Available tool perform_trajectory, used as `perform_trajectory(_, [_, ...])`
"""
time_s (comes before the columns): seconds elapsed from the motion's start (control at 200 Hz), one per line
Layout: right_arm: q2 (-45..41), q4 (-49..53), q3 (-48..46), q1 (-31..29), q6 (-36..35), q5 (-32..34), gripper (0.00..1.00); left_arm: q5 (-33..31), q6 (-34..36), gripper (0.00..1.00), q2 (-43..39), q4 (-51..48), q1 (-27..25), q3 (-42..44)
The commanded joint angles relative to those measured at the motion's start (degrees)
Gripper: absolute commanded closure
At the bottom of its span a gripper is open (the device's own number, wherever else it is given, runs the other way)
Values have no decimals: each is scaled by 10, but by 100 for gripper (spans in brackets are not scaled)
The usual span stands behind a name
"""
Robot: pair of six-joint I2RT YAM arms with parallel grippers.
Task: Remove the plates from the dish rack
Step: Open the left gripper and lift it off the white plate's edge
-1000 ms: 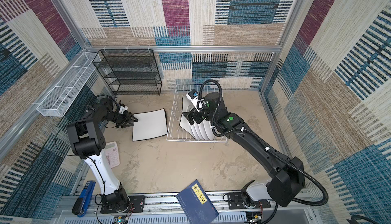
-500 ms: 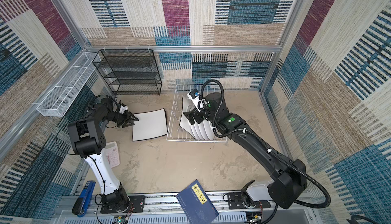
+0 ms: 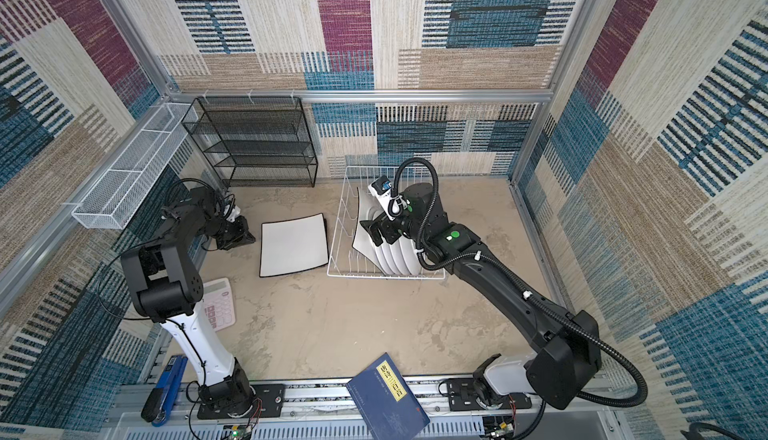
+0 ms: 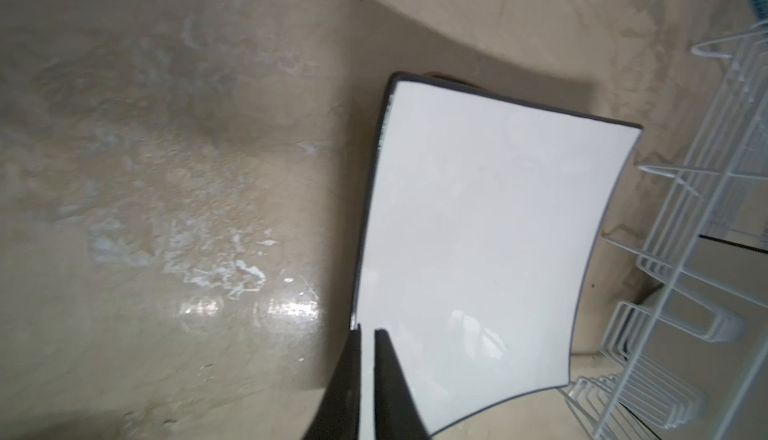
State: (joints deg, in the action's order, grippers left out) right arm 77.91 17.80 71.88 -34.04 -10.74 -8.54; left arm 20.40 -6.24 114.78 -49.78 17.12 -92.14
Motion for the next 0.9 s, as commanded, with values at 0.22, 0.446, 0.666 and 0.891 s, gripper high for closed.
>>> perform_trajectory(0.22, [-9,-26,-7,-1,-2,17,1,-95,-30,100,51,11,-22,-33])
perform_trajectory(0.446, [-12,-27,-11,-1,-4,16,1,-81,-29,100,85,7,-39,-72])
perform_trajectory(0.666, [-9,-26,-10,-1,-7,15,1,-67,-33,100,101,6,-41,-80])
perform_trajectory(0.891, [-14,-22,-13,-1,-9,19,1,-48,-38,100,110,7,-43,-93])
